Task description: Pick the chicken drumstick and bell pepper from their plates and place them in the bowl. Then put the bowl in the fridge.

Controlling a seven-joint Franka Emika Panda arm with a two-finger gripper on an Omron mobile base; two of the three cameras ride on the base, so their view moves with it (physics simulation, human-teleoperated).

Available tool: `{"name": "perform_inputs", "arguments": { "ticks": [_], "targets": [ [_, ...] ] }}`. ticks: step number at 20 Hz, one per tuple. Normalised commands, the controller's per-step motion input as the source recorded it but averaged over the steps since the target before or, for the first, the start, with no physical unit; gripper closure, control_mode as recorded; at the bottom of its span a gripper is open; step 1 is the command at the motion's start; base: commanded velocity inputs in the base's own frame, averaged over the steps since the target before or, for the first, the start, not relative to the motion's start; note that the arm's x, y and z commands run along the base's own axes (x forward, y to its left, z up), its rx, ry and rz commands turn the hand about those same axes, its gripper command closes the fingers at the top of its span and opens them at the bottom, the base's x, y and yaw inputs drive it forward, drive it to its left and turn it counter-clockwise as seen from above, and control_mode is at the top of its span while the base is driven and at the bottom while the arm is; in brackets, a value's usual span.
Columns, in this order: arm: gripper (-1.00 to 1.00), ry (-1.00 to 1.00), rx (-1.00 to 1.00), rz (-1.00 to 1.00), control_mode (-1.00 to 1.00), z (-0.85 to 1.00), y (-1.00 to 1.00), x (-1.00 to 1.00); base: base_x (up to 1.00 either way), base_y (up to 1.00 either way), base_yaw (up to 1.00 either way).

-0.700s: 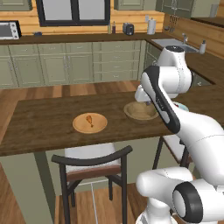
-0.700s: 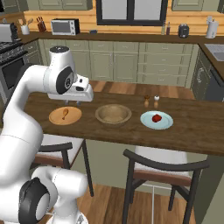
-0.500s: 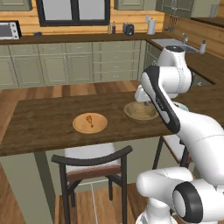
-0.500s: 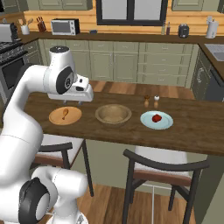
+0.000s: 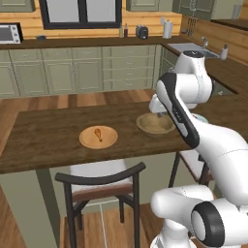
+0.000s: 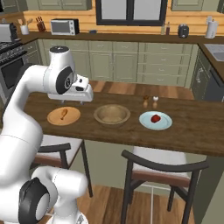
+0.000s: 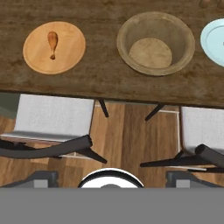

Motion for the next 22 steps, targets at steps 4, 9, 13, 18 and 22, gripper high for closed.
{"name": "perform_inputs", "arguments": {
  "ticks": [4,9,13,18,22],
  "targets": [
    [-1.00,0.00,0.00,0.00,1.00,0.00,0.00,0.00,0.21,-0.49,0.00],
    [-1.00,0.00,0.00,0.00,1.00,0.00,0.00,0.00,0.36,-0.42,0.00],
    [-1.00,0.00,0.00,0.00,1.00,0.00,0.00,0.00,0.77,-0.11,0.00],
    [-1.00,0.00,0.00,0.00,1.00,0.00,0.00,0.00,0.98,0.00,0.00],
    [-1.00,0.00,0.00,0.00,1.00,0.00,0.00,0.00,1.00,0.00,0.00]
  ]
}}
